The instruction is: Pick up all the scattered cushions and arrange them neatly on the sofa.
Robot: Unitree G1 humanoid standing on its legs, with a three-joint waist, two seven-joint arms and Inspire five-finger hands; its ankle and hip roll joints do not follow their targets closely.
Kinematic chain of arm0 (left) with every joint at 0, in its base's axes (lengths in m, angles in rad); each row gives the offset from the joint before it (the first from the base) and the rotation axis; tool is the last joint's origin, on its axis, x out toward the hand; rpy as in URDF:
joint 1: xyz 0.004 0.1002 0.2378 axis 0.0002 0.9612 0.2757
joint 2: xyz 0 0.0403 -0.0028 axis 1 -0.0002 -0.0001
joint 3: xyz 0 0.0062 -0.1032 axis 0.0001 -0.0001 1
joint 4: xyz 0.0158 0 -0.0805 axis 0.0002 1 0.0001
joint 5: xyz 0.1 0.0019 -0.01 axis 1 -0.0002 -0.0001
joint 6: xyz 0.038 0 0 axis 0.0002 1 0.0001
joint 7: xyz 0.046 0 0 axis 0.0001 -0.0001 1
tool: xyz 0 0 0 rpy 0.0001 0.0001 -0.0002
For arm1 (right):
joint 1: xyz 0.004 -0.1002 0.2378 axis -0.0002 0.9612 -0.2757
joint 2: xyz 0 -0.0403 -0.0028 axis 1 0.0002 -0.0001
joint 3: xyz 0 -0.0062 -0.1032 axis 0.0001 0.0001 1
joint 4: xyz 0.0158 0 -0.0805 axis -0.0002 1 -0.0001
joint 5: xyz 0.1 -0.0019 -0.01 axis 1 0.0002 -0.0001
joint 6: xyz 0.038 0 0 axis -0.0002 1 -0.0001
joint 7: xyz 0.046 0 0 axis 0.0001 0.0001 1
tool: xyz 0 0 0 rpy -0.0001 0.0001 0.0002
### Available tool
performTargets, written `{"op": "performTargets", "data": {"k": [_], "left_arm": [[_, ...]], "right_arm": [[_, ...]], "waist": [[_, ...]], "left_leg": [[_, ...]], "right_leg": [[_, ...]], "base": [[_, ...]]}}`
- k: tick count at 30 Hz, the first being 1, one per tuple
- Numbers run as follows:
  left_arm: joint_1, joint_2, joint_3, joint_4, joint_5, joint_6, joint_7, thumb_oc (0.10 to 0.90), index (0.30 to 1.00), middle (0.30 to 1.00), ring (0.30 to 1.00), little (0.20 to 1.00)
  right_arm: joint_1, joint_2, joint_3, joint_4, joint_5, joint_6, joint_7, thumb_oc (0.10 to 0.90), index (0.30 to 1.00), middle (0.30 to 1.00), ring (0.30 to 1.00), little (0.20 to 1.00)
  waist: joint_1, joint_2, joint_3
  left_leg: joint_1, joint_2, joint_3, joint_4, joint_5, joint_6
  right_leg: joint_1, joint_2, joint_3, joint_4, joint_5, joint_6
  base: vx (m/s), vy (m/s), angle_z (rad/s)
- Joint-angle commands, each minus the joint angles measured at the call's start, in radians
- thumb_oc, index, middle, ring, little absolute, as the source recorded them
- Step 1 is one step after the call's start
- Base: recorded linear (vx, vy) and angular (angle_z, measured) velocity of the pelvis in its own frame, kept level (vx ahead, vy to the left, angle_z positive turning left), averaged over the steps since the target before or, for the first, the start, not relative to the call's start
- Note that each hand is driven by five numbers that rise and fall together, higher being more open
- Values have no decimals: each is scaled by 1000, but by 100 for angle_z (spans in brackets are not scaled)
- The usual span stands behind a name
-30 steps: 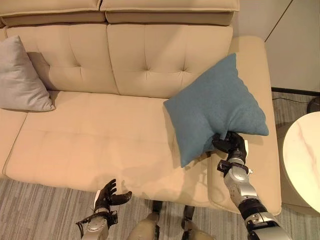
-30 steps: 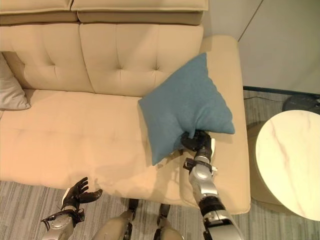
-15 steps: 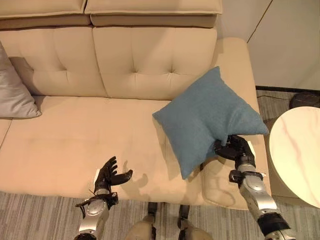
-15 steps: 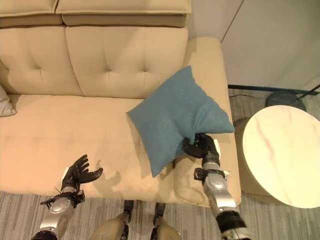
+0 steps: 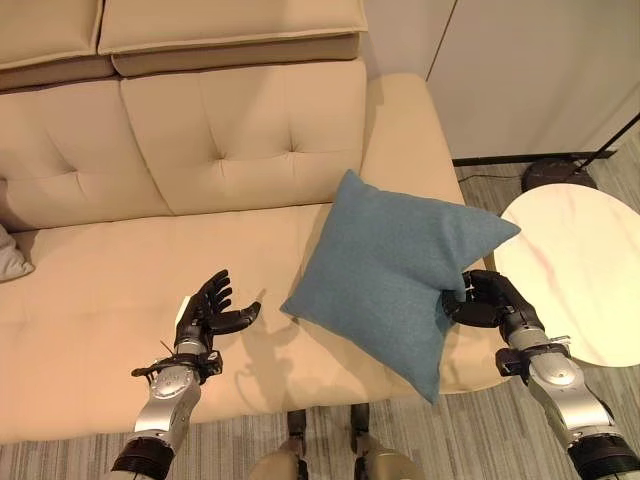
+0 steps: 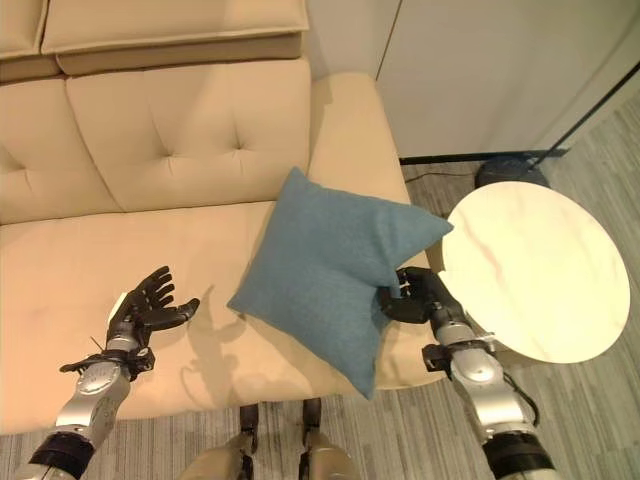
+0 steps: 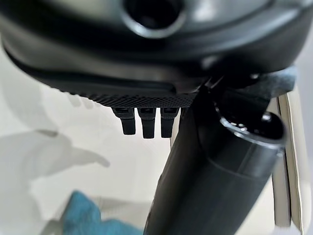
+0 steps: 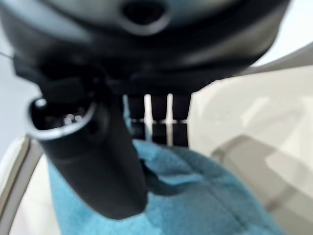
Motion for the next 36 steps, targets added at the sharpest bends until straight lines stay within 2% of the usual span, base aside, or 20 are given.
{"op": "performTargets", "data": {"k": [1, 4, 15, 22, 23, 27, 28, 29, 30, 36], "left_arm": [[-114, 6, -4, 64, -72, -48, -62, 800, 900, 900, 900, 900], [-214, 54, -33, 102, -97, -51, -77, 800, 900, 900, 900, 900], [-405, 87, -86, 189, -95, -53, -80, 800, 900, 900, 900, 900], [-472, 19, -140, 192, -112, -47, -86, 800, 900, 900, 900, 900], [-460, -31, -158, 163, -126, -43, -96, 800, 900, 900, 900, 900], [-422, -103, -172, 121, -124, -44, -93, 800, 900, 900, 900, 900], [-413, -116, -174, 113, -123, -46, -89, 637, 655, 655, 655, 655], [-403, -128, -176, 105, -117, -46, -86, 557, 535, 535, 535, 535], [-373, -145, -174, 82, -109, -47, -89, 400, 300, 300, 300, 300], [-229, -179, -110, -4, -116, -40, -93, 400, 300, 300, 300, 300]], "right_arm": [[-69, -116, -25, -14, 34, -61, -31, 400, 300, 300, 300, 300], [-122, -107, 15, 8, 44, -60, -30, 400, 300, 300, 300, 300], [-224, -75, 86, 91, 42, -57, -40, 400, 300, 300, 300, 300], [-268, -33, 107, 115, 32, -54, -56, 400, 300, 300, 300, 300], [-265, -7, 104, 103, 25, -56, -62, 400, 300, 300, 300, 300], [-252, 37, 106, 84, -1, -61, -75, 400, 300, 300, 300, 300], [-249, 47, 105, 81, -5, -61, -77, 400, 300, 300, 300, 300], [-245, 54, 104, 74, -11, -60, -79, 400, 300, 300, 300, 300], [-230, 64, 97, 52, -25, -63, -81, 400, 300, 300, 300, 300], [-115, 117, 47, -13, -76, -62, -71, 400, 300, 300, 300, 300]], "waist": [[-40, -41, -103], [-63, -45, -108], [-83, -65, -75], [-83, -66, -54], [-81, -63, -49], [-72, -55, -37], [-71, -56, -38], [-69, -55, -36], [-63, -53, -33], [-44, -44, -50]], "left_leg": [[-32, 25, -12, 1, -74, -51], [-100, 26, -1, 2, -51, -54], [-182, 30, 7, 7, -24, -66], [-199, 29, -3, 0, -15, -75], [-201, 25, -9, 0, -14, -76], [-184, 24, -13, 0, -21, -77], [-184, 22, -16, 0, -18, -77], [-180, 21, -17, 0, -20, -77], [-167, 22, -18, 0, -23, -77], [-110, 21, -23, 0, -39, -74]], "right_leg": [[-63, -69, -8, 23, -18, 112], [-140, -67, 2, 32, 4, 109], [-227, -58, 12, 30, 36, 111], [-246, -53, 7, 28, 37, 113], [-246, -56, 4, 28, 36, 112], [-228, -56, 0, 30, 26, 110], [-227, -57, 0, 30, 27, 110], [-222, -57, 0, 29, 26, 109], [-206, -57, -1, 29, 21, 109], [-135, -58, -15, 22, -1, 101]], "base": [[-101, 6, -26], [-57, 6, -15], [-15, -2, -8], [-1, -6, 0], [-5, -38, 1], [-1, -10, 0], [0, 0, 0], [-7, -36, 1], [0, -53, 2], [9, -50, 8]]}}
